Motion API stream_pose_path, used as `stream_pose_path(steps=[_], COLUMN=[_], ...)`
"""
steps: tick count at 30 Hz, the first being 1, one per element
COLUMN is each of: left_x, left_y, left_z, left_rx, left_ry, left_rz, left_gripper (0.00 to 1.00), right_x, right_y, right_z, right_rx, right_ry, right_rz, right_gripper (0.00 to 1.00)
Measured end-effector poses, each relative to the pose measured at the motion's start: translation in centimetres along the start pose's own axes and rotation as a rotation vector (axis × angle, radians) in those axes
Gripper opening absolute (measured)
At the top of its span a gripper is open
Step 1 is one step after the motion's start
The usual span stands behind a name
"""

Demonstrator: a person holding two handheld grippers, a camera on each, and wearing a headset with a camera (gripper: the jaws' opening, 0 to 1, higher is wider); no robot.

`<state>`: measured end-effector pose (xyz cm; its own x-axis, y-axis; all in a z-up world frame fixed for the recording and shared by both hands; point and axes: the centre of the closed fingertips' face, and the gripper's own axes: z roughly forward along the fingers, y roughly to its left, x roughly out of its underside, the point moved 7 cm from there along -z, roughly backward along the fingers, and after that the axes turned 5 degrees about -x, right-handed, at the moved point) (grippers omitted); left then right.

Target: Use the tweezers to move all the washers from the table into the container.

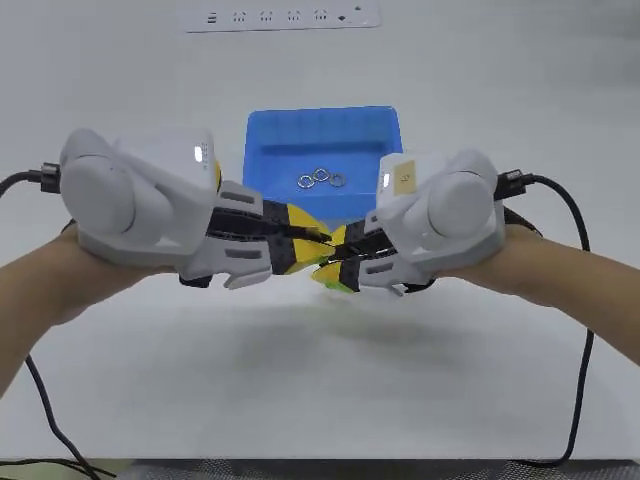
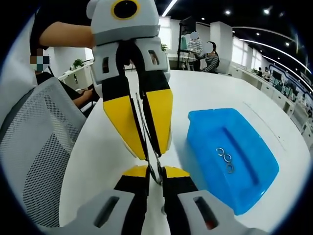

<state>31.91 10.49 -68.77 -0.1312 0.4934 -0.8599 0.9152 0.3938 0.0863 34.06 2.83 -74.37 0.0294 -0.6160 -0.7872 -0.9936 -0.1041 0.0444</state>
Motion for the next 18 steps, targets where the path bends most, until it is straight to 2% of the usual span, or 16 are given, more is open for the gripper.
stream_pose_path(steps=[3,4,8,15,18], left_x=[0.0,0.0,-0.1,-1.0,-1.6], left_y=[0.0,0.0,0.0,0.2,0.2], left_z=[0.0,0.0,-0.1,-0.7,-1.1], left_rx=[-0.014,-0.018,-0.031,-0.057,-0.071], left_ry=[0.000,-0.003,-0.005,-0.039,-0.081], left_rz=[-0.016,-0.023,-0.022,-0.035,-0.062], left_gripper=[0.08,0.09,0.09,0.09,0.09], right_x=[0.0,0.0,0.0,-0.7,-1.0], right_y=[0.0,0.1,0.2,0.2,0.4], right_z=[0.0,0.1,0.0,-0.8,-1.1], right_rx=[0.009,-0.003,0.011,0.028,0.033], right_ry=[0.007,0.000,-0.017,-0.050,-0.048], right_rz=[-0.017,-0.009,0.022,0.041,0.050], right_gripper=[0.10,0.10,0.10,0.09,0.09])
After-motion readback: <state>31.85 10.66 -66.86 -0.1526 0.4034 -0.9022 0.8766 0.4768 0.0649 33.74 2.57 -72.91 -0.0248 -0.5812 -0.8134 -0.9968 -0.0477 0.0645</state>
